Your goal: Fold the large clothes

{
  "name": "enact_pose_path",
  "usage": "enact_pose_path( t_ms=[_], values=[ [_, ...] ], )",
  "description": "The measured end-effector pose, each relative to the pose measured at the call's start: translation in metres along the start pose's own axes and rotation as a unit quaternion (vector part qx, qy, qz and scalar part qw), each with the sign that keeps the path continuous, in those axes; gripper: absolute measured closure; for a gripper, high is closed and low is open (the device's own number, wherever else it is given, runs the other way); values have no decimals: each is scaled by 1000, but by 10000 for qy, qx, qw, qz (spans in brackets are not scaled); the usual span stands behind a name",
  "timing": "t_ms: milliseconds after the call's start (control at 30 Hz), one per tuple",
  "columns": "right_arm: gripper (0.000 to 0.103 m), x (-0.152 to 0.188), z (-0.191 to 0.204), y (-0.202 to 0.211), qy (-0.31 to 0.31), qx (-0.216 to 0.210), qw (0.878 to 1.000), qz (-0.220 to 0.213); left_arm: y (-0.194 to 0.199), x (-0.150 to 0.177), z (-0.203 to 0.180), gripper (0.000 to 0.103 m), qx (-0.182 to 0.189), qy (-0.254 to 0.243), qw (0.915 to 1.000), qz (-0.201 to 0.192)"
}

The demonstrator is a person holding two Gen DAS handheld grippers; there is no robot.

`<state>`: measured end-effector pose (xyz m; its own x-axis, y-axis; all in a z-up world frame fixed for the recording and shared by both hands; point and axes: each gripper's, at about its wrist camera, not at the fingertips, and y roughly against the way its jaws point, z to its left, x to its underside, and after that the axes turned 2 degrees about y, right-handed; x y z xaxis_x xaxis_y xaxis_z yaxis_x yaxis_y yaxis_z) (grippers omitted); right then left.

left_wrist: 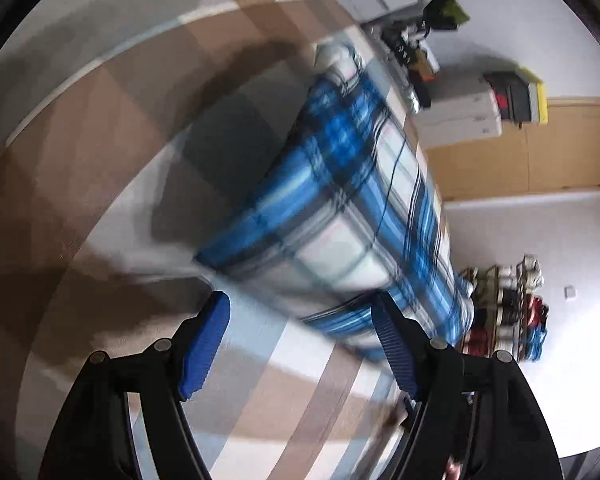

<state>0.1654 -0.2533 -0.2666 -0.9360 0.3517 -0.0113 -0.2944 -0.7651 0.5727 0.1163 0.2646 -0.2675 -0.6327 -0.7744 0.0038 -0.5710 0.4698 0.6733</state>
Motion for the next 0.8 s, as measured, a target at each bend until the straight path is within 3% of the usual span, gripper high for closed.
enact_pose_path(
  t_ms=[100, 167, 233, 267, 300, 333, 367, 467, 633, 800],
  values=[
    [0, -12, -2, 2, -70, -67, 9997, -245, -9, -10, -2, 34, 180, 282, 9994, -5],
    [0, -25, 5, -2, 24, 218, 9986, -479, -19, -16, -4, 34, 281, 455, 9986, 13],
    [0, -35, 14, -6, 89, 403, 9969, -668, -22, -22, -1, 34, 496, 704, 9960, -249],
    [10, -38, 17, -7, 147, 489, 9960, -728, -22, -24, -2, 34, 558, 766, 9950, -317],
    [26, -44, 23, -10, 255, 711, 9934, -857, -23, -26, -2, 44, 603, 813, 9941, -386],
    [83, -46, 25, -11, 350, 875, 9911, -942, -23, -29, -2, 59, 652, 849, 9929, -527],
    [93, -45, 27, -10, 405, 1082, 9884, -986, -22, -29, -2, 91, 628, 831, 9930, -553],
    [98, -33, 24, -2, 399, 1023, 9846, -1357, -11, -30, -2, 97, 750, 793, 9922, -605],
    [100, 8, 55, 26, 1335, 1440, 9630, -1846, 16, -14, -8, 98, 696, 407, 9948, -626],
    [100, 60, 42, 58, 1120, 1519, 9635, -1901, 37, 4, 15, 98, 687, 379, 9956, -514]
  ],
)
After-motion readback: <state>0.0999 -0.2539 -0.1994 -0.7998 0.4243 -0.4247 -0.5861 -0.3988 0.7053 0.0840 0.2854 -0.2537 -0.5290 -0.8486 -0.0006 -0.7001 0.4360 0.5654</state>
